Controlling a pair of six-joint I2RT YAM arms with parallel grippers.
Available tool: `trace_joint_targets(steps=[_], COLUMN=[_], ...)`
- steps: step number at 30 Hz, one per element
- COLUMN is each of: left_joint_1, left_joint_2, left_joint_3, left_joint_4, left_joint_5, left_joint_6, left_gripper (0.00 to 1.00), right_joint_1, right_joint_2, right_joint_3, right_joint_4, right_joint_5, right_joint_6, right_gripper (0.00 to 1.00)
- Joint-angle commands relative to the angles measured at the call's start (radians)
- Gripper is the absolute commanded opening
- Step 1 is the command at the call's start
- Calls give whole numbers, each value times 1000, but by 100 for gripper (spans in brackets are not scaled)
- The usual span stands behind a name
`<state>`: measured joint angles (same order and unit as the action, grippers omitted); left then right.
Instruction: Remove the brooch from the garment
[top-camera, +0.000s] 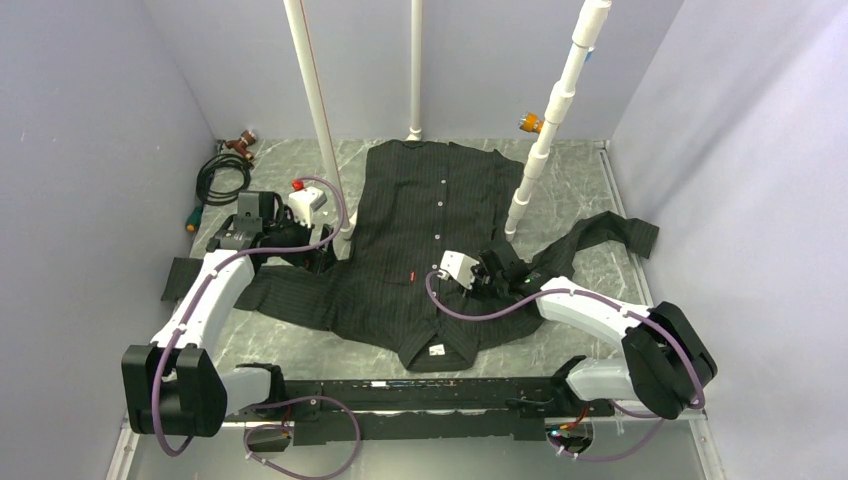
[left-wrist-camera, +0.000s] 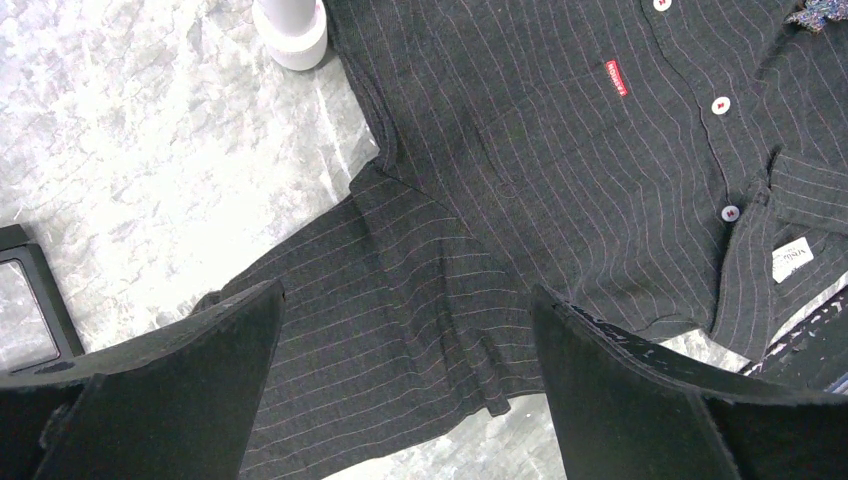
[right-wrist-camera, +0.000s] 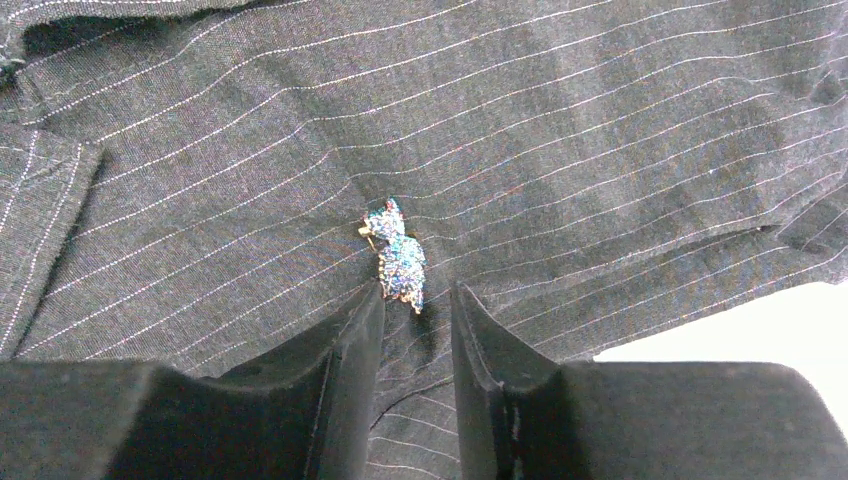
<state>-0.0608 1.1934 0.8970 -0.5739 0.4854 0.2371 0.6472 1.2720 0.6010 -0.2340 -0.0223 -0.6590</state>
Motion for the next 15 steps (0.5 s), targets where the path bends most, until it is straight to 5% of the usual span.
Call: trace_joint_targets(steps=[1, 6, 11, 15], left_joint_1=[-5, -5, -5, -5], left_joint_2=[1, 7, 23, 20], left_joint_3=[38, 33, 33, 25], left_joint_4=[-7, -7, -12, 0], left_joint_5=[30, 43, 76, 113], left_joint_6=[-18, -15, -13, -10], left_gripper=[99, 99, 99, 99], right_joint_1=[3, 3, 3, 2], right_joint_2=[-5, 8, 9, -11], right_joint_3=[2, 16, 38, 71], right_joint_4=[59, 47, -8, -53], right_joint_5=[20, -1, -53, -81], right_joint_6=[-16, -21, -18, 8], right_gripper=[32, 21, 0, 0])
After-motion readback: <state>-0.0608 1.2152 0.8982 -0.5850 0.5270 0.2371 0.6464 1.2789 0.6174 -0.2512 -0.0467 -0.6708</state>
